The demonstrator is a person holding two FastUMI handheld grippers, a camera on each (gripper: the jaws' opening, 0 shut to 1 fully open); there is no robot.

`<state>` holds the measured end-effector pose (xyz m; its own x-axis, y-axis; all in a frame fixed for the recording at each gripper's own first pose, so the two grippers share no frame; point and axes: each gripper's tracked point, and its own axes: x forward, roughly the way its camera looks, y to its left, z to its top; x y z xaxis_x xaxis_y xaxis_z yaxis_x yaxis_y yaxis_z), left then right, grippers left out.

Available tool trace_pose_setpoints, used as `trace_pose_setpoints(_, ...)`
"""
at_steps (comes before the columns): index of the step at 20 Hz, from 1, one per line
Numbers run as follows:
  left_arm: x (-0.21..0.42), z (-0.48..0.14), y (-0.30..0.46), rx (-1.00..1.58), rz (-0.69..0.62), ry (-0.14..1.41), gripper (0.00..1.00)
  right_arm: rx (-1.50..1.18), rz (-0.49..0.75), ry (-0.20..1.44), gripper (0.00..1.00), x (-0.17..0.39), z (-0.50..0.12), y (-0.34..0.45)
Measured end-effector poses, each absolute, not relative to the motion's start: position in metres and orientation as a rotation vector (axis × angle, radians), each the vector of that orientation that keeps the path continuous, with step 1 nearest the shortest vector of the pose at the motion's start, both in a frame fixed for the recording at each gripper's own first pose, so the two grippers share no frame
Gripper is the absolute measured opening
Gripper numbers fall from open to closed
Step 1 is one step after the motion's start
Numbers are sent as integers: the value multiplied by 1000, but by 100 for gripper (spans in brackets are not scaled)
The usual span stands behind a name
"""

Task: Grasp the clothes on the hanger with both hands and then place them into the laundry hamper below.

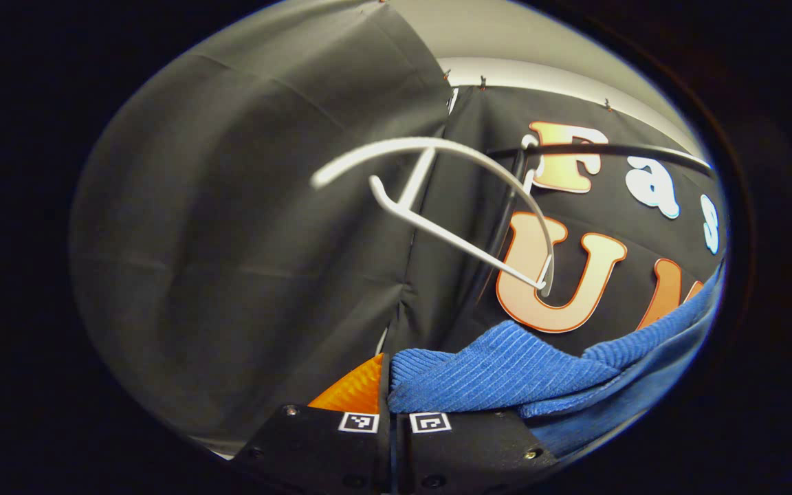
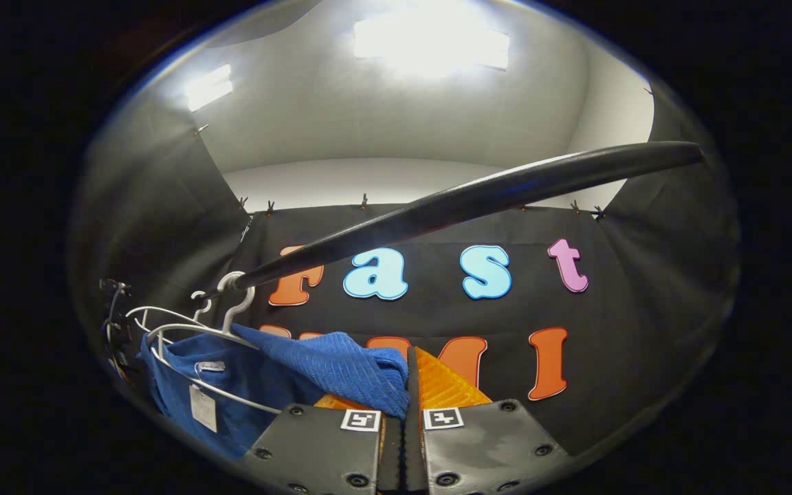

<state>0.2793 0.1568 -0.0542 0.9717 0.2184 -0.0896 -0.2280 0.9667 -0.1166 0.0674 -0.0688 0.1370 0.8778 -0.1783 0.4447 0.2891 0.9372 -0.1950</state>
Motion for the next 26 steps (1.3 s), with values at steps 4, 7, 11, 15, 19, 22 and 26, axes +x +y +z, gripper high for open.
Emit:
trace_pose_setpoints(4,245,-3,168,-68,258,8,5,-317,-306,-437,9,96,133,-91)
trace_pose_setpoints(7,227,27,169,-28,249,-32,3,-324,-364,-448,9,108,134,-110)
trace_pose_setpoints(11,203,66,153,30,217,-83,3,-380,-452,-500,10,123,142,-139)
trace_pose_setpoints(15,195,65,141,40,170,-78,2,-189,-334,-345,9,190,94,-169)
trace_pose_setpoints(19,201,46,137,34,149,-48,3,70,-140,-198,9,261,40,-176)
trace_pose_setpoints(22,211,21,141,30,139,20,3,274,-40,-70,10,287,-4,-180)
trace_pose_setpoints(26,217,-28,148,-53,138,124,3,417,-13,30,10,280,-62,-185)
